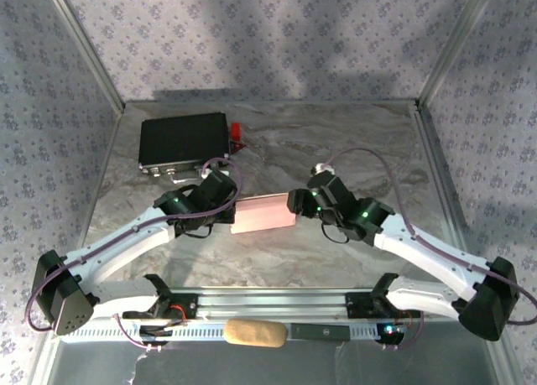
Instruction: Fold the paper box
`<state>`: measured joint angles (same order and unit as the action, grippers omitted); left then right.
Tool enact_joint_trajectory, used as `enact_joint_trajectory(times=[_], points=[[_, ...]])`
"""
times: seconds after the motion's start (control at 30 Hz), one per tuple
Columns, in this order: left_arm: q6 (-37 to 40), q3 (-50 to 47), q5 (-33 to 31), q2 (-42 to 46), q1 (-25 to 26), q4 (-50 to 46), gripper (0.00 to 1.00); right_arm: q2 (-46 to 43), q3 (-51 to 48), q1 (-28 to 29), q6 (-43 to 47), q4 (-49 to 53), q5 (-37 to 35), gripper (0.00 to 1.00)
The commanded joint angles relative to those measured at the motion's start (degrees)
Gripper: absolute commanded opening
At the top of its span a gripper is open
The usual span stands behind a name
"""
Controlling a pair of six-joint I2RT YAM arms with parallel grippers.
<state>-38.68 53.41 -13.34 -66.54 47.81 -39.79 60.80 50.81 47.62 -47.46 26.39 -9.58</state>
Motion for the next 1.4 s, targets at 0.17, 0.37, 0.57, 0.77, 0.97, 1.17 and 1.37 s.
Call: enact_joint_trajectory(times=[0.17,0.37,0.57,0.77,0.97,1.17,1.37], points=[[-1.14,-0.78,1.66,-1.95,1.4,-3.27,0.04,-3.74,-6.63,-4.54,-36.62,-8.9,10.34,0.75],[-1.24,-0.5,1.22,-1.98,1.84,-3.47,0.04,-1.03,-10.04,-4.62,-49.24,-14.15,14.11,0.76],[-1.16,-0.37,1.13,-1.92,2.02,-3.64,0.04,0.79,-13.58,-6.23,-52.71,-20.6,15.27,0.76],[-1.24,0.02,1.15,-2.41,2.29,-3.46,0.04,3.41,-15.5,-8.13,-54.04,-27.51,17.99,0.74],[-1.19,0.29,1.12,-2.54,2.42,-3.62,0.04,1.36,-14.86,-8.23,-51.64,-27.63,17.27,0.71],[-1.14,0.38,1.21,-2.8,2.39,-3.42,0.04,0.4,-14.97,-7.53,-50.92,-25.61,15.29,0.72],[-1.13,0.43,1.22,-2.98,2.51,-3.48,0.04,4.37,-16.4,-9.47,-51.77,-29.26,17.62,0.7]])
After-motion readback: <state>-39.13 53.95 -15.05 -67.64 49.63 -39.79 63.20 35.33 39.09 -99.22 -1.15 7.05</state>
